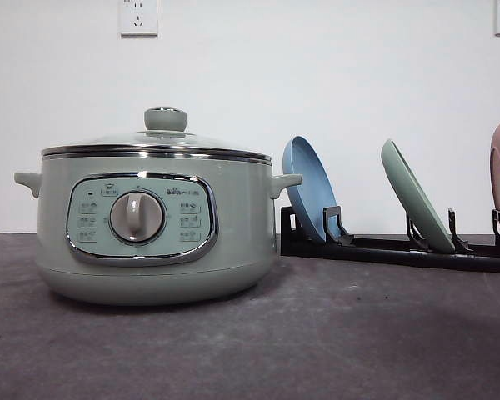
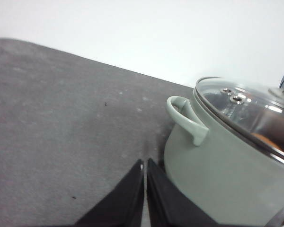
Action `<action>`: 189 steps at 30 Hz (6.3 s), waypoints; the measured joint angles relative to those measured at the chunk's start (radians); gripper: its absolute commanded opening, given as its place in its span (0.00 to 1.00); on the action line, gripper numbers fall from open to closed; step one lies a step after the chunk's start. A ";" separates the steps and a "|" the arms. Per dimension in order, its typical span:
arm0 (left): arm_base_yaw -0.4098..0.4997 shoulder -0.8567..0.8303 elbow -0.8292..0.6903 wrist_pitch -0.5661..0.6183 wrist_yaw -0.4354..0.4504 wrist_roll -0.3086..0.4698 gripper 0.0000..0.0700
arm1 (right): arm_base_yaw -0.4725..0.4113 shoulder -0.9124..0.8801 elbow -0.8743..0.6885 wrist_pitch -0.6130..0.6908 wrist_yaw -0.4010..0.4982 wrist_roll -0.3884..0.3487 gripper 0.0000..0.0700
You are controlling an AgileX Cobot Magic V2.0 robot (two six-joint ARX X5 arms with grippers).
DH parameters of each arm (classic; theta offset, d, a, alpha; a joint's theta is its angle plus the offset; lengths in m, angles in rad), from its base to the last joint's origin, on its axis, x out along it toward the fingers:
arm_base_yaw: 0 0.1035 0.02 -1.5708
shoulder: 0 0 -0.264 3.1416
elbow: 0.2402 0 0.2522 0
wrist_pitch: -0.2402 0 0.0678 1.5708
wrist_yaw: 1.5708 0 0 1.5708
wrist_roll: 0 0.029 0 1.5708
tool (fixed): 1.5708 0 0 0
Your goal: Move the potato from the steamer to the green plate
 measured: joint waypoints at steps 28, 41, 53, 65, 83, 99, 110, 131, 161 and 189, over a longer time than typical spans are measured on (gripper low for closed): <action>0.000 0.443 0.775 -0.458 0.178 0.060 0.00 | 0.000 0.299 0.721 -0.396 0.024 -0.086 0.00; -0.062 0.709 1.059 -0.786 0.337 0.266 0.00 | 0.000 0.650 1.045 -0.738 -0.121 -0.272 0.00; -0.119 0.754 1.081 -0.869 0.375 0.317 0.23 | 0.000 0.755 1.100 -0.870 -0.165 -0.345 0.13; -0.120 0.754 1.081 -0.869 0.375 0.317 0.75 | 0.000 0.755 1.100 -0.870 -0.165 -0.345 0.71; -0.120 0.754 1.081 -0.869 0.375 0.317 0.74 | 0.000 0.816 1.155 -0.713 -0.165 -0.272 0.71; -0.120 0.754 1.081 -0.869 0.375 0.317 0.74 | 0.000 1.339 1.532 -0.632 -0.165 -0.231 0.71; -0.120 0.754 1.081 -0.869 0.375 0.317 0.74 | 0.000 1.638 1.652 -0.543 -0.159 -0.227 0.71; -0.120 0.754 1.081 -0.869 0.375 0.317 0.74 | 0.000 1.860 1.653 -0.406 -0.133 -0.210 0.68; -0.120 0.754 1.081 -0.870 0.375 0.317 0.74 | 0.000 1.881 1.653 -0.397 -0.137 -0.188 0.01; -0.120 0.754 1.081 -0.870 0.375 0.317 0.74 | 0.106 1.697 1.809 -0.501 -0.218 -0.188 0.01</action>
